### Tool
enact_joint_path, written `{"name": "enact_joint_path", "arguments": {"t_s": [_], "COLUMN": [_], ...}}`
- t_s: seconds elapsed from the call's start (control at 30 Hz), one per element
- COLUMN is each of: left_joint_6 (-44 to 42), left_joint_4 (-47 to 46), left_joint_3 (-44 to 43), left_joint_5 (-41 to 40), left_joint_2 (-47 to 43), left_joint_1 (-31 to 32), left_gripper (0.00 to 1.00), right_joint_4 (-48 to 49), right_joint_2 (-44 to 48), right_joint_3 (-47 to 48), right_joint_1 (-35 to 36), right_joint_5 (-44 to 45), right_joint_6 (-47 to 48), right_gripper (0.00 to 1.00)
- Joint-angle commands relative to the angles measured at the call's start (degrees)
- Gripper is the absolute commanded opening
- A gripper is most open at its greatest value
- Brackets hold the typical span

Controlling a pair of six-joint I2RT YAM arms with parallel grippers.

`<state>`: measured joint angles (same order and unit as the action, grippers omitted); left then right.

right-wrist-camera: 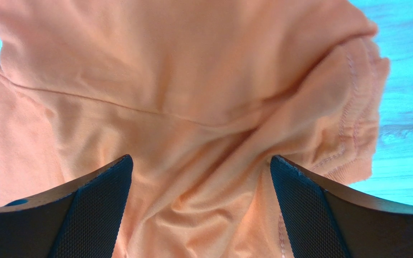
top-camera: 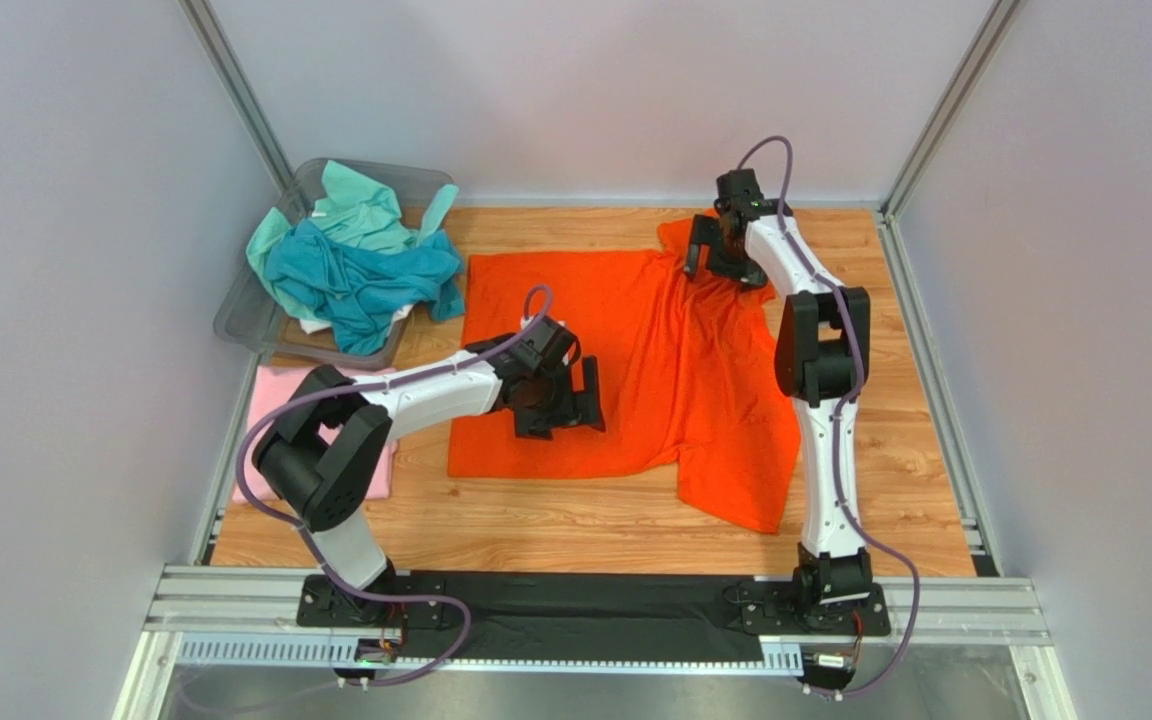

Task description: Fold and stack the t-shirts

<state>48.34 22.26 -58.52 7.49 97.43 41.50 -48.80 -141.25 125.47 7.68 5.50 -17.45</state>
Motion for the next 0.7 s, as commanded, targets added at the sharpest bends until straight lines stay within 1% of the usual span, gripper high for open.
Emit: {"name": "enact_joint_path", "arguments": {"t_s": [0.0, 0.07, 0.1, 0.17, 0.2, 0.23, 0.27, 0.3, 0.33, 0.37, 0.4, 0.43, 0.47, 0.5, 0.53, 0.57, 0.67], "left_joint_6": [-0.43, -1.49, -1.66, -1.49, -1.32, -0.62, -0.26, 1.39, 2.37, 3.25, 5.52, 6.85, 8.16, 10.27, 11.16, 11.51, 12.75], "left_joint_4": [3.91, 5.59, 6.73, 8.32, 10.15, 11.04, 11.83, 13.67, 14.90, 15.96, 18.58, 20.09, 21.32, 23.42, 24.14, 25.10, 26.08], "left_joint_3": [-6.42, -6.61, -6.17, -3.90, -3.01, -1.87, -0.38, 2.85, 4.63, 8.30, 10.08, 11.83, 14.98, 16.58, 19.12, 20.19, 23.18], "left_joint_5": [-6.33, -9.57, -10.73, -13.62, -14.25, -14.86, -15.48, -16.79, -17.59, -19.42, -20.57, -21.80, -24.25, -25.32, -26.37, -26.82, -26.65], "left_joint_2": [-1.45, -4.43, -5.66, -9.96, -11.54, -14.78, -16.64, -20.57, -22.52, -24.72, -28.92, -30.96, -32.98, -36.31, -37.82, -39.06, -41.44], "left_joint_1": [-0.27, -0.36, -0.36, -0.36, -0.36, -0.36, -0.36, -0.36, -0.36, -0.28, -0.27, -0.36, -0.36, -0.54, -0.71, -1.06, -4.66], "left_gripper": [1.00, 1.00, 1.00, 1.00, 1.00, 1.00, 1.00, 1.00, 1.00, 1.00, 1.00, 1.00, 1.00, 1.00, 1.00, 1.00, 1.00], "right_joint_4": [-3.76, -3.76, -3.76, -3.68, -3.76, -3.76, -3.76, -3.68, -3.59, -2.28, -1.14, 0.18, 3.32, 4.84, 6.33, 8.78, 11.87], "right_joint_2": [0.96, 4.12, 7.80, 12.12, 16.84, 19.32, 21.96, 27.46, 30.39, 36.42, 39.79, 43.13, 49.60, 52.89, 55.88, 61.04, 68.10], "right_joint_3": [5.31, 2.95, 1.81, -2.85, -4.60, -7.06, -11.95, -15.31, -18.56, -26.25, -30.59, -34.72, -44.08, -48.09, -52.65, -58.96, -66.30], "right_joint_1": [-0.30, -0.21, -0.21, -0.30, -0.21, -0.30, -0.30, -0.21, -0.21, -0.21, -0.21, -0.21, -0.21, -0.21, -0.21, -0.30, -0.21], "right_joint_5": [0.30, 1.27, 1.62, 3.11, 3.90, 6.00, 7.06, 8.03, 9.34, 9.62, 9.79, 9.80, 9.45, 8.75, 7.96, 6.91, 2.33], "right_joint_6": [4.27, 4.79, 5.32, 4.97, 3.67, 2.44, 1.12, -2.46, -4.15, -5.65, -8.79, -10.04, -11.28, -12.33, -14.26, -14.71, -14.37], "right_gripper": [1.00, 1.00, 1.00, 1.00, 1.00, 1.00, 1.00, 1.00, 1.00, 1.00, 1.00, 1.00, 1.00, 1.00, 1.00, 1.00, 1.00]}}
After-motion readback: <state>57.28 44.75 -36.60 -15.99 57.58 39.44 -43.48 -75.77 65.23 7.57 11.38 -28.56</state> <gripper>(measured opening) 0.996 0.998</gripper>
